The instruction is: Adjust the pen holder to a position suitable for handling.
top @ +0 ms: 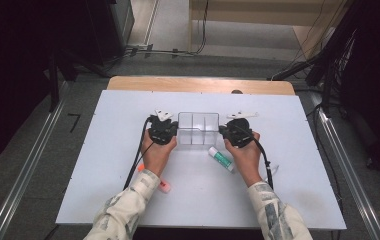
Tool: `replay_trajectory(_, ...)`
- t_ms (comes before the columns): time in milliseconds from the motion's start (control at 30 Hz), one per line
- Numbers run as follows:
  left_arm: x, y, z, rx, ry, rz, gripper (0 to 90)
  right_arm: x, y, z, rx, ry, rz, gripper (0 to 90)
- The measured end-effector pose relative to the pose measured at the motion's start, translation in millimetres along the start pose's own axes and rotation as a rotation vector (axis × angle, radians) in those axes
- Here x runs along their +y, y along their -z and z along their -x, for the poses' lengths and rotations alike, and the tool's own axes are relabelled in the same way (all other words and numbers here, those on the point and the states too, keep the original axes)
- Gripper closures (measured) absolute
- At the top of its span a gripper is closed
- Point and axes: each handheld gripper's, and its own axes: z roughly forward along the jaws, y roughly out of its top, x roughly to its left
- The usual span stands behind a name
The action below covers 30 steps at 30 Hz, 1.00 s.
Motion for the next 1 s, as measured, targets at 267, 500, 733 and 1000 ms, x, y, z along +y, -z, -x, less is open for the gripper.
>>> replay_trajectory(267, 11.2, -17.5, 29.2, -0.038, -0.026, -0.018, 90.0, -10.7, 13.8, 28.8, -0.042, -0.048, 0.009, 88.2)
replay_trajectory(500, 17.9, -28.8, 50.9, -0.058, -0.048, -0.026, 90.0, -18.3, 24.6, 50.3, -0.071, -0.077, 0.012, 88.2)
replay_trajectory(733, 19.6, -33.2, 60.1, -0.061, -0.057, -0.021, 90.0, -23.0, 29.9, 60.7, -0.08, -0.089, 0.021, 88.2)
replay_trajectory(1000, 19.1, -28.8, 59.1, -0.051, -0.054, -0.009, 86.7, -23.0, 29.5, 60.7, -0.084, -0.09, 0.027, 88.1)
